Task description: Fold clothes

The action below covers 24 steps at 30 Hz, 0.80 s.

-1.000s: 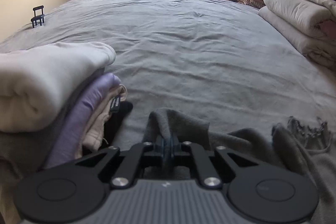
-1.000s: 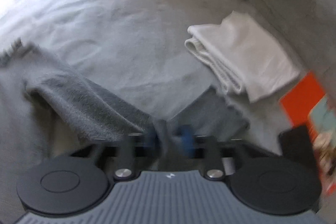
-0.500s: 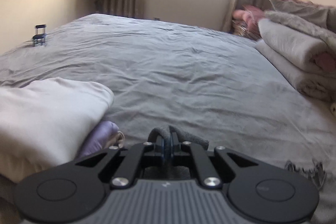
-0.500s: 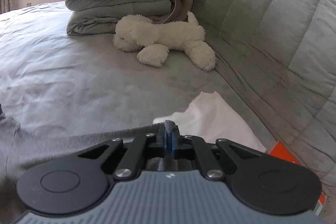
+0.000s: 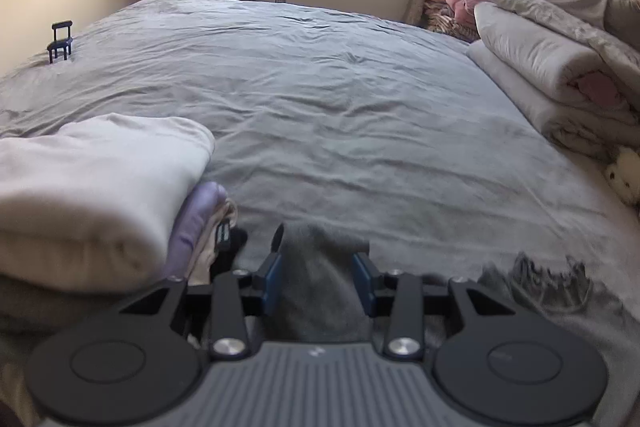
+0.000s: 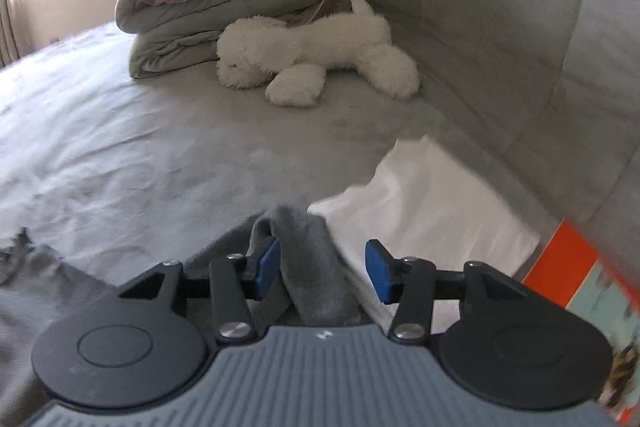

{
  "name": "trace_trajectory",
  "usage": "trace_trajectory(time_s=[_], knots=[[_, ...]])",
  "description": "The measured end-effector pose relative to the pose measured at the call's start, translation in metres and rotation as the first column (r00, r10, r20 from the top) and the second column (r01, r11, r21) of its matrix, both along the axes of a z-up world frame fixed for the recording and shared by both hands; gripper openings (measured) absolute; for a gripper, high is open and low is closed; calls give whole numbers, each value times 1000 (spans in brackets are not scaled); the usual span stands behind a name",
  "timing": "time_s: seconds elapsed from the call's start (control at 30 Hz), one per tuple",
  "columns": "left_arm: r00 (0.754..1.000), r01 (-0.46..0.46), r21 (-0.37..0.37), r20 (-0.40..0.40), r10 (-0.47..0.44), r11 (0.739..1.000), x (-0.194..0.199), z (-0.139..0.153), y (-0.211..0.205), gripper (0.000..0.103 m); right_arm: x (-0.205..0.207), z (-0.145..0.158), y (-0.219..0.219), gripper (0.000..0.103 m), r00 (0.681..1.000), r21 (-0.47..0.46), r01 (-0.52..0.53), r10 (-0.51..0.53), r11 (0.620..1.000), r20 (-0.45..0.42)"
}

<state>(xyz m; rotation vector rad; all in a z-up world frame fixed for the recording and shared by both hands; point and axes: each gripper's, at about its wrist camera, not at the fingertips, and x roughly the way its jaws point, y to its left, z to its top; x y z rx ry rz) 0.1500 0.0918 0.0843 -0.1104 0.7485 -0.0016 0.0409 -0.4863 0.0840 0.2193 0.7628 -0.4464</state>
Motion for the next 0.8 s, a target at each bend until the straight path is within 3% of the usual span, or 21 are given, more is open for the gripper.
trace_trajectory(time_s=[0.17, 0.27, 0.33, 0.37, 0.4, 0.43, 0.47, 0.53, 0.57, 0.6, 0.67, 0.73, 0.8], knots=[[999, -46, 25, -23, 47, 999, -15, -4, 6, 61, -1, -29, -13, 50, 998, 203, 8, 5, 979, -63], [998, -49, 47, -30, 51, 998, -25, -7, 7, 66, 8, -43, -8, 54, 997, 244, -26, 42, 969, -60], [999, -37, 86, -19, 39, 996, -29, -10, 2, 66, 20, -50, 2, 56, 994, 192, -55, 72, 980, -80], [1000, -26, 107, -10, 27, 994, -29, -11, -1, 66, 26, -51, 9, 51, 992, 142, -80, 94, 987, -89], [1000, -18, 125, 1, 18, 992, -30, -12, -4, 65, 32, -50, 17, 38, 988, 95, -116, 124, 989, -91], [1000, -15, 137, 15, 13, 990, -31, -13, -6, 65, 37, -48, 20, 12, 987, 76, -125, 132, 989, -95], [1000, -11, 148, 30, 7, 989, -31, -14, -8, 64, 41, -46, 23, 10, 986, 62, -128, 134, 990, -99], [999, 1, 154, 36, -7, 988, -29, -18, -11, 55, 45, -36, 28, 8, 988, 28, -141, 143, 990, -62], [999, 9, 156, 35, -14, 988, -27, -20, -12, 42, 45, -30, 31, 7, 989, -2, -142, 142, 990, -48], [999, 14, 171, 34, -20, 985, -26, -22, -13, 22, 45, -25, 34, 7, 989, -33, -142, 141, 989, -39], [999, 18, 244, 36, -27, 970, -23, -25, -16, 0, 43, -14, 36, 5, 991, -104, -134, 133, 986, -13], [998, 24, 276, 53, -40, 961, -22, -25, -15, 0, 39, -4, 36, 3, 992, -164, -123, 127, 979, 11], [997, 45, 244, 55, -60, 969, -22, -23, -12, 1, 35, 4, 34, 3, 992, -208, -113, 122, 972, 30]])
